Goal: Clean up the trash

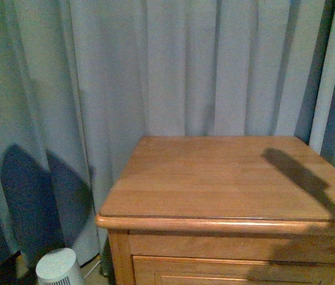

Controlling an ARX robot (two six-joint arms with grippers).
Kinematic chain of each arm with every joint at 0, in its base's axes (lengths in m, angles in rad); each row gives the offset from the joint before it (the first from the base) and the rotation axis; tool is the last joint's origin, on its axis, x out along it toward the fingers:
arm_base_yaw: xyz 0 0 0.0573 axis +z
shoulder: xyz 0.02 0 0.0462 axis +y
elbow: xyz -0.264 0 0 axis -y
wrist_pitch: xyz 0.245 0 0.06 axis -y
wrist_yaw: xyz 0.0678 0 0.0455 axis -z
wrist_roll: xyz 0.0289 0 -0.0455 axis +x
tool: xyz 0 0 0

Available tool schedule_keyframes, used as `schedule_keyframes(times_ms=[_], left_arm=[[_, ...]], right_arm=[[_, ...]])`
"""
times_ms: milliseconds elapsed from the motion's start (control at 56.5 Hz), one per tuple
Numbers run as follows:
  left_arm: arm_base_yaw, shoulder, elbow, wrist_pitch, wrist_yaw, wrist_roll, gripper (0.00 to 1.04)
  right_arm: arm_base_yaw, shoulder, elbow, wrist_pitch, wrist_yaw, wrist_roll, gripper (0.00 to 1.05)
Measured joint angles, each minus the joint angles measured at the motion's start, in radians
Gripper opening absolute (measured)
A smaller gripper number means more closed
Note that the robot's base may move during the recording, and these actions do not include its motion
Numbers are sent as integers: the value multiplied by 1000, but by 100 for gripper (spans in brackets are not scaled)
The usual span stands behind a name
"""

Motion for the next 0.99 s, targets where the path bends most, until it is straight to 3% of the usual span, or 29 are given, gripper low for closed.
schedule_keyframes(times_ms=[230, 992], left_arm=[[0, 0, 0, 0, 0, 0, 29], [0, 0, -1, 0, 3, 0, 29]], right_arm=[[59, -84, -54, 6, 65, -47, 20], [57, -105, -77, -6, 84, -46, 20]])
